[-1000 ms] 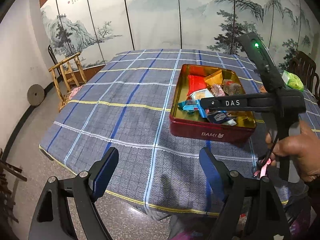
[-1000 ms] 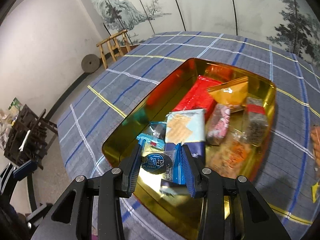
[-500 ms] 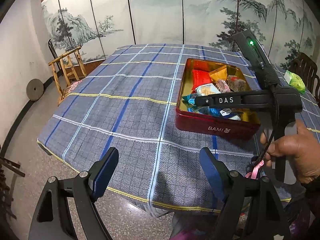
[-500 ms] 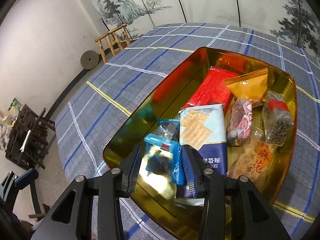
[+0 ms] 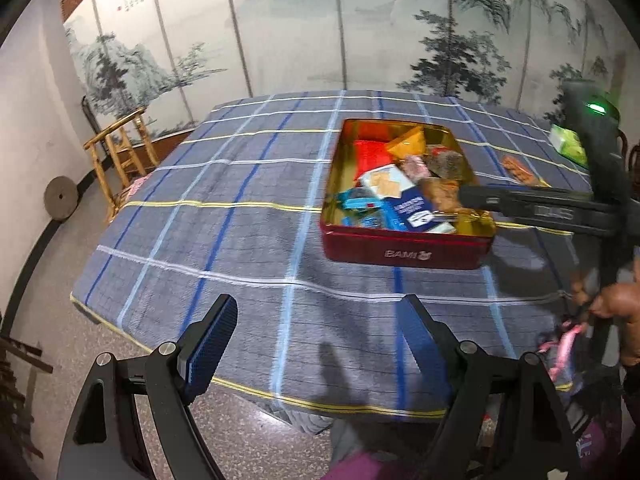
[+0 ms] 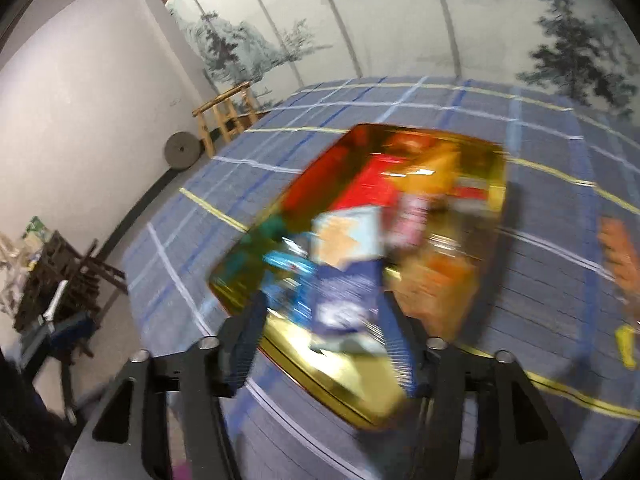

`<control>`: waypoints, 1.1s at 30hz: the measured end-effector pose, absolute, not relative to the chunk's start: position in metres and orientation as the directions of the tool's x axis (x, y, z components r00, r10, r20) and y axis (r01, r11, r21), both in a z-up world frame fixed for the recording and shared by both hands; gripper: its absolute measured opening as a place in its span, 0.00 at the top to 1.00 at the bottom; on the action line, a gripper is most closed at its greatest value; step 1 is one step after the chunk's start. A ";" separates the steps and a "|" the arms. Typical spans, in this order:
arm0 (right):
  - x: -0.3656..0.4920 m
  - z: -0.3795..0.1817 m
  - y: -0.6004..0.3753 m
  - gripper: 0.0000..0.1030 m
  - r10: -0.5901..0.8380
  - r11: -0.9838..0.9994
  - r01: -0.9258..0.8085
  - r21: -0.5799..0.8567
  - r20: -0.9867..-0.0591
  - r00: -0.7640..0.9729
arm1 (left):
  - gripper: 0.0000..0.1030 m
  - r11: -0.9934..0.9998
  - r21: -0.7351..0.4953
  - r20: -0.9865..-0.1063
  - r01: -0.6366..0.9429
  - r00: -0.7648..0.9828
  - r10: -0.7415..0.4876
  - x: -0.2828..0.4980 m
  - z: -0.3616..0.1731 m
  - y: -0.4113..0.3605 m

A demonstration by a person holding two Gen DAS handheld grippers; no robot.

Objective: Organize snacks
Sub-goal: 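Open the right tool to drop the blue candy in the tin, then grasp the orange snack bag with the left tool and lift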

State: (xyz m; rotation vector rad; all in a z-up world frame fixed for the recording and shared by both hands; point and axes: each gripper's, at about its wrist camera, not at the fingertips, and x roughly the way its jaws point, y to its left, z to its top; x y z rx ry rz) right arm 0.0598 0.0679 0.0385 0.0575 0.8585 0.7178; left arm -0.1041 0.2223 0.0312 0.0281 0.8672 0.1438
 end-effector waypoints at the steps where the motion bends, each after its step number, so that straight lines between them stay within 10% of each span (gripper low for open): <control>1: 0.055 0.040 0.056 0.32 0.595 0.773 -0.550 0.316 -0.664 0.453 | 0.23 0.992 0.078 -0.762 -0.100 0.636 0.124 -0.103 0.031 0.218; 19: 0.031 0.005 -0.201 0.25 0.010 0.985 -0.130 -0.110 -0.722 0.692 | 0.23 0.957 -0.226 -0.819 0.180 0.496 -0.287 0.029 0.060 0.074; 33: 0.025 -0.002 -0.241 0.23 0.192 0.979 -0.182 0.087 -0.670 0.717 | 0.35 0.952 -0.307 -0.922 -0.008 0.251 -0.295 0.210 -0.030 -0.019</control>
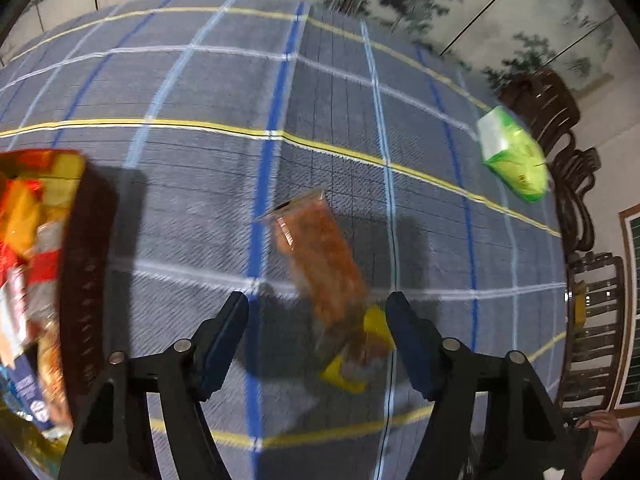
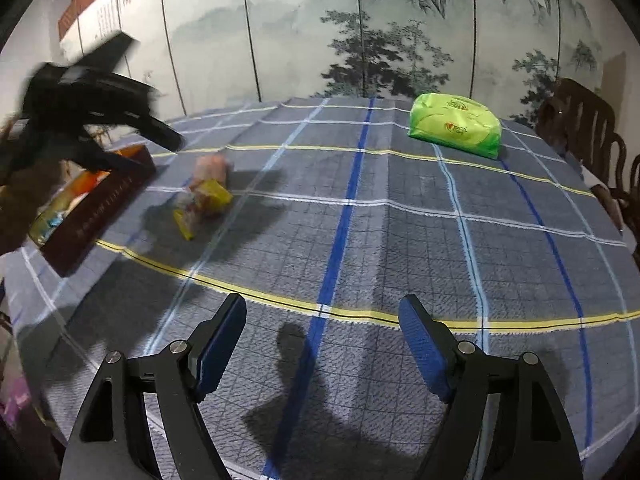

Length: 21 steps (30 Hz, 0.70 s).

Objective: Organize snacks
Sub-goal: 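Grasp the orange snack bag with the left tool and lift, then carry the orange bag toward the tin with the left tool while the right tool grasps the yellow-wrapped cake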

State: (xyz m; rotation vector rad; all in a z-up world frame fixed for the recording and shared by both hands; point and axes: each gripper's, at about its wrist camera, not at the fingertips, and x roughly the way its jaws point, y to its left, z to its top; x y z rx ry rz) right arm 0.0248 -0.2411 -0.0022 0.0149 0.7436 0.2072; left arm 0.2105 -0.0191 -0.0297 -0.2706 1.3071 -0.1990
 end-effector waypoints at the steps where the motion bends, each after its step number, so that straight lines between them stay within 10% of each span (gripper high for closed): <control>1: 0.024 -0.002 -0.242 0.22 0.205 0.977 -0.191 0.096 -0.664 0.719 | 0.35 0.959 -0.284 -0.930 -0.015 0.247 -0.272 0.214 -0.033 -0.023; 8: 0.015 0.001 -0.242 0.19 0.246 0.968 -0.223 0.116 -0.628 0.738 | 0.37 0.983 -0.181 -0.953 -0.042 0.253 -0.165 0.235 -0.048 -0.045; 13: 0.012 0.002 -0.243 0.15 0.258 0.965 -0.227 0.130 -0.611 0.748 | 0.68 0.999 -0.041 -0.953 -0.025 0.300 -0.032 0.235 -0.049 -0.056; 21: 0.013 0.001 -0.245 0.14 0.254 0.966 -0.219 0.136 -0.626 0.737 | 0.68 0.994 -0.099 -0.907 0.037 0.409 -0.105 0.186 -0.023 -0.033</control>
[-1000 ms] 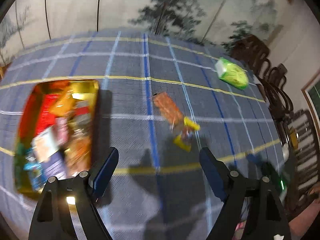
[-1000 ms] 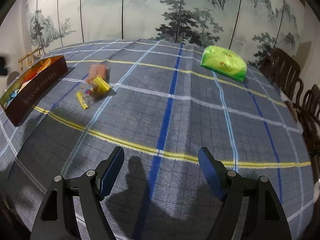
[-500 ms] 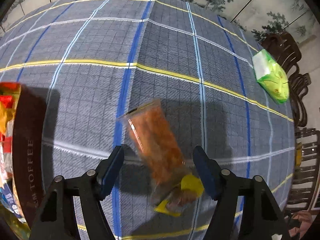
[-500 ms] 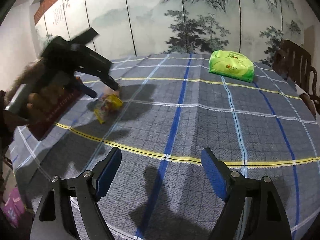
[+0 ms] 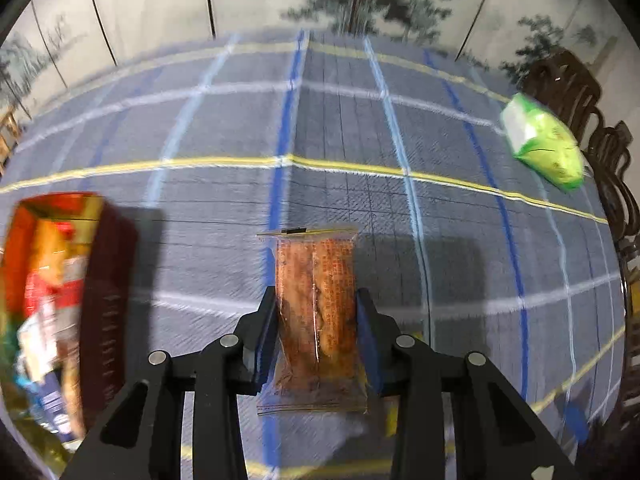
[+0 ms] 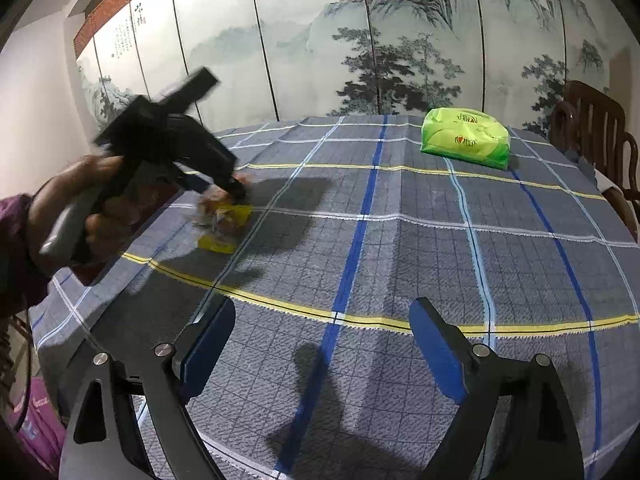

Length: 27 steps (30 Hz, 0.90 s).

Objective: Organize snacks
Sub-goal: 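Carry the orange bag toward the tin with the left tool while the right tool grasps the yellow-wrapped cake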

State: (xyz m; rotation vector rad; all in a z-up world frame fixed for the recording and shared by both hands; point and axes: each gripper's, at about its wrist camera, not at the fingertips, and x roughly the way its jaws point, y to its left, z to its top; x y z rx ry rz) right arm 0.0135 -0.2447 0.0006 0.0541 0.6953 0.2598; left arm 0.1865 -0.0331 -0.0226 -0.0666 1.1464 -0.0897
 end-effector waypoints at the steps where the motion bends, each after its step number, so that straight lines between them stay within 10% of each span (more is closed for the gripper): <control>1: 0.014 0.001 -0.245 0.14 0.253 0.967 -0.217 0.136 -0.629 0.735 | 0.68 0.993 -0.107 -0.898 0.044 0.424 -0.116 0.175 -0.015 -0.028; 24: 0.127 -0.006 -0.122 0.35 0.302 0.920 -0.385 0.071 -0.756 0.581 | 0.68 0.963 -0.269 -0.825 -0.002 0.516 -0.230 0.023 0.071 0.098; 27: 0.133 -0.012 -0.111 0.73 0.243 0.925 -0.381 0.007 -0.781 0.575 | 0.68 0.963 -0.268 -0.820 -0.035 0.533 -0.209 0.016 0.077 0.123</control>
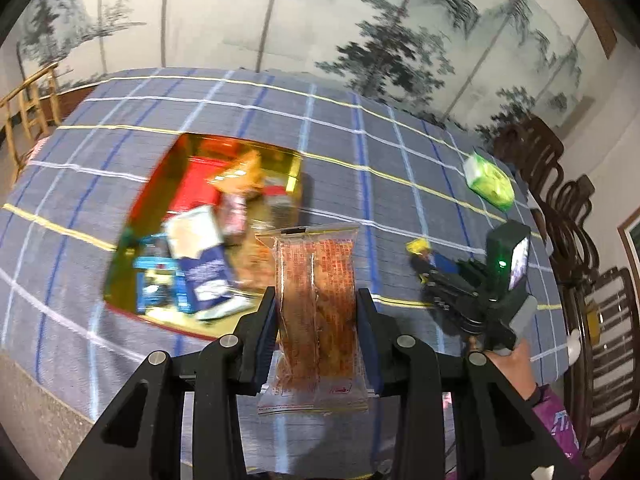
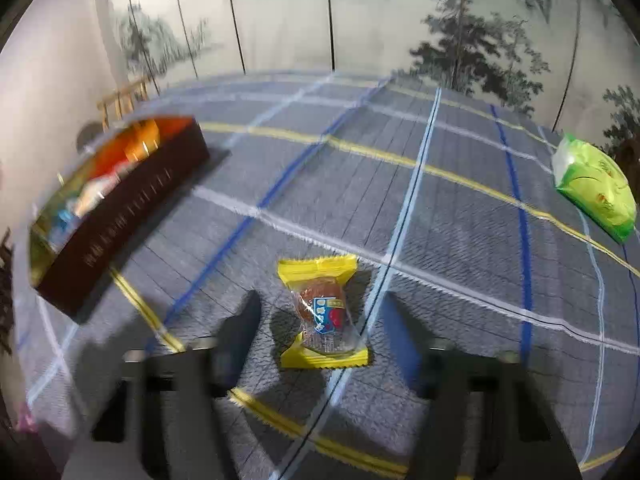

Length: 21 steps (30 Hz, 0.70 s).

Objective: Organize snacks
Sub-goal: 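Carry the orange bag toward the tin with the left tool while the right tool grasps the yellow-wrapped cake, then lower the orange snack bag into the tin and open the left tool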

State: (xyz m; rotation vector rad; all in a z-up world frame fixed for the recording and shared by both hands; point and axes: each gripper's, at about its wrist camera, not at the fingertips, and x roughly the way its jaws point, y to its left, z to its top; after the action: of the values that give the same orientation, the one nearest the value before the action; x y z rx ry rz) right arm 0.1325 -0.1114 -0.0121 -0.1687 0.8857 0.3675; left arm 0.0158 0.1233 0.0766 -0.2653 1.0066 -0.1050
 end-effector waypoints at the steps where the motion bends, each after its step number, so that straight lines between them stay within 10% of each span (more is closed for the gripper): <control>1: 0.131 -0.009 -0.111 0.76 0.250 0.924 -0.381 0.017 -0.782 0.571 | 0.68 0.963 -0.265 -0.819 -0.046 0.537 -0.200 0.014 0.077 0.131; 21: 0.074 -0.007 -0.108 0.76 0.281 0.942 -0.325 0.085 -0.730 0.623 | 0.68 0.974 -0.195 -0.826 -0.114 0.555 -0.100 0.020 0.061 0.210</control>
State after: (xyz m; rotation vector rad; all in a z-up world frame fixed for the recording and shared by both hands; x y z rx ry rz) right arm 0.0735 -0.1084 -0.0067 -0.0566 0.8285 0.3479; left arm 0.0203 0.2103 0.0612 -0.2369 0.9855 0.0085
